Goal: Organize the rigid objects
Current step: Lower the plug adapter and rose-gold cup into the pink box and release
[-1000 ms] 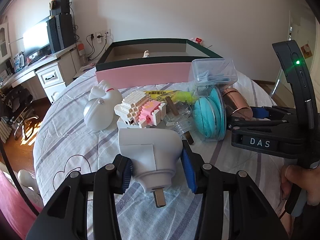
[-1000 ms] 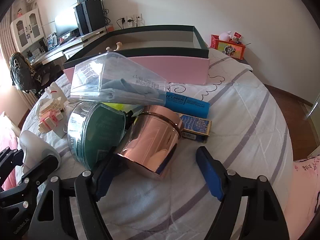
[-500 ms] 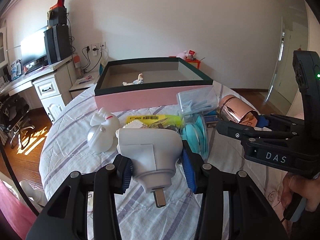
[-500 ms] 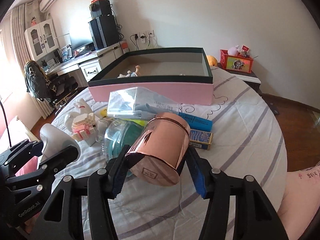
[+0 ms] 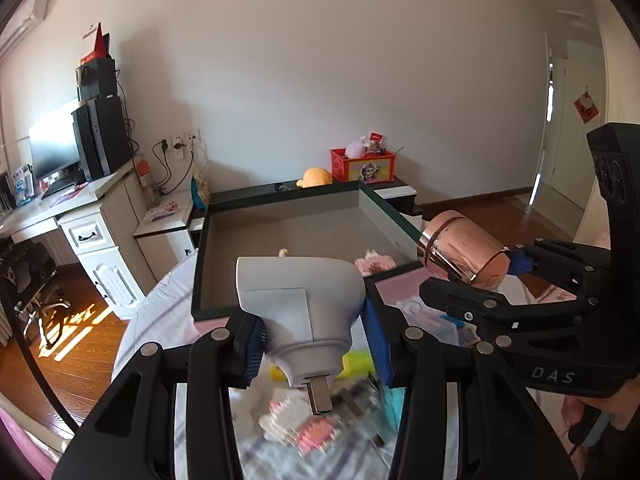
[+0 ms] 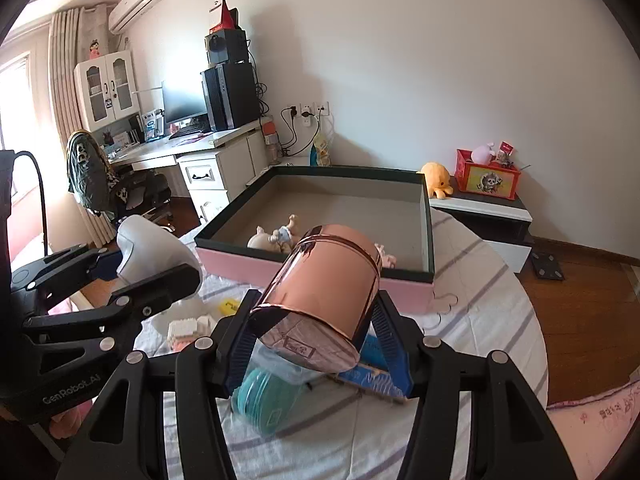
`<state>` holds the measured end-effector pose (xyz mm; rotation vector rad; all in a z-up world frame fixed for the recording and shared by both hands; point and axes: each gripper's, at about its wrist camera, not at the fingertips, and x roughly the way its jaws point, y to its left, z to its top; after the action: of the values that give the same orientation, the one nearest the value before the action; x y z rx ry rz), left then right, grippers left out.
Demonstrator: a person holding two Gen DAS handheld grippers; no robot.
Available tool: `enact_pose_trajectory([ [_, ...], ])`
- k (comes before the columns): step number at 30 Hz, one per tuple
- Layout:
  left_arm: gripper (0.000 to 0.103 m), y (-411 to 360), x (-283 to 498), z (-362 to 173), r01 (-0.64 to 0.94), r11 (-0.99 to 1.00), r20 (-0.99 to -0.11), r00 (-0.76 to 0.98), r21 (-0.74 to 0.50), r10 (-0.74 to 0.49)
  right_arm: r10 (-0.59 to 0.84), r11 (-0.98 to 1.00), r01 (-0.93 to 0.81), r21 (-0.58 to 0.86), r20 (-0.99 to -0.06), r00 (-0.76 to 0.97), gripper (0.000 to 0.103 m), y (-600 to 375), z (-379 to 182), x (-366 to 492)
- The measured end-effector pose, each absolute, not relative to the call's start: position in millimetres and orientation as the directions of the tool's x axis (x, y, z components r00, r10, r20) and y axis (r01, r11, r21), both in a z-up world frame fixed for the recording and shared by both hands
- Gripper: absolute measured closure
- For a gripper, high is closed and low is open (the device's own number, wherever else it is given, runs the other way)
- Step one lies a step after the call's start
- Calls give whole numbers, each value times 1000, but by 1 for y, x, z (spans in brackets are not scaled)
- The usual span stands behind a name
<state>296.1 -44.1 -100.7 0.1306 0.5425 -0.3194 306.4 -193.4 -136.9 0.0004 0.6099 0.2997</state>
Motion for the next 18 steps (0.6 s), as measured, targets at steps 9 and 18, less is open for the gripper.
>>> enact_pose_trajectory([
  [9,59,-23,408,-118,255,965,-620,768,69,-159,299,946,-309,95,-626,721,46,-170,-141,409],
  [18,59,-13,446,-167,242,968,-722,680,59,-126,289,944,-307,120,-748,597,46,-157,-187,472],
])
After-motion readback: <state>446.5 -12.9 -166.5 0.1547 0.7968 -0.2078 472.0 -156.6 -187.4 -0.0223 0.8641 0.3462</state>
